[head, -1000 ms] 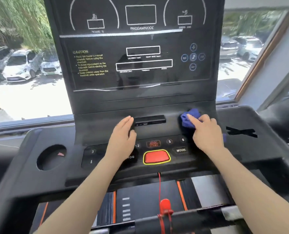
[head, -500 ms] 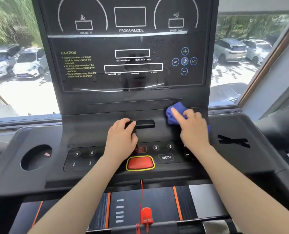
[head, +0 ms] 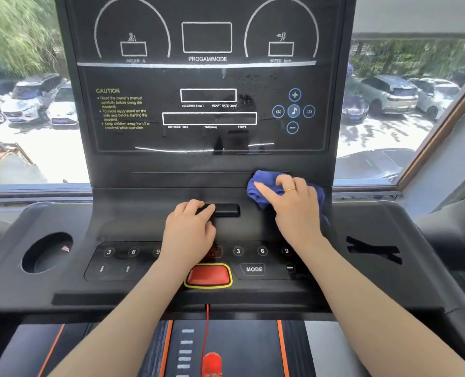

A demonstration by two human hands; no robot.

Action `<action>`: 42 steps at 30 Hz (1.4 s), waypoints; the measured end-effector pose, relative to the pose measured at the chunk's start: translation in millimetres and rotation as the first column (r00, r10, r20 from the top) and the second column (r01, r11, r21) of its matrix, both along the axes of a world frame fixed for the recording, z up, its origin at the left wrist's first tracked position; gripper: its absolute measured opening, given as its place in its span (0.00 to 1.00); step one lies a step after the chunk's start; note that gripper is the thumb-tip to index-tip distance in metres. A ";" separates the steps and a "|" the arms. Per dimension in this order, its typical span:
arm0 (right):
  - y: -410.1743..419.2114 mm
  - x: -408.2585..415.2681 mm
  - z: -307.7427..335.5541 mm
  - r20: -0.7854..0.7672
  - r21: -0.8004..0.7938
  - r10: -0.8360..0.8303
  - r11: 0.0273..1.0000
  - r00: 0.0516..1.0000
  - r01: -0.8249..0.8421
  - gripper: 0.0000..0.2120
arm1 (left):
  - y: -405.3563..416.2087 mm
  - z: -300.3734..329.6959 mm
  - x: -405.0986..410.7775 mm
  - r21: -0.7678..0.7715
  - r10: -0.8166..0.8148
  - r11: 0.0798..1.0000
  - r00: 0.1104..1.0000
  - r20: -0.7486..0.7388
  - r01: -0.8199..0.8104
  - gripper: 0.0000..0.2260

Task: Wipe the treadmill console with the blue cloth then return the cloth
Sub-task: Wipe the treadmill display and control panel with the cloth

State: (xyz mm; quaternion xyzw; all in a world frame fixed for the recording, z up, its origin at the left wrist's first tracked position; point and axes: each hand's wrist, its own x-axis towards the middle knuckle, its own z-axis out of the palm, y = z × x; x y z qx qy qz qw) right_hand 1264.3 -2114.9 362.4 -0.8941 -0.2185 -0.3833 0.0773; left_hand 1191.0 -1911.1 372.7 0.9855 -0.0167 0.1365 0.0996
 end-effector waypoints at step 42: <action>-84.7 -20.2 8.9 -0.568 -0.086 0.257 0.926 0.782 -0.367 0.24 | -46.8 3.1 29.6 0.083 -0.053 0.995 0.995 0.088 0.046 0.29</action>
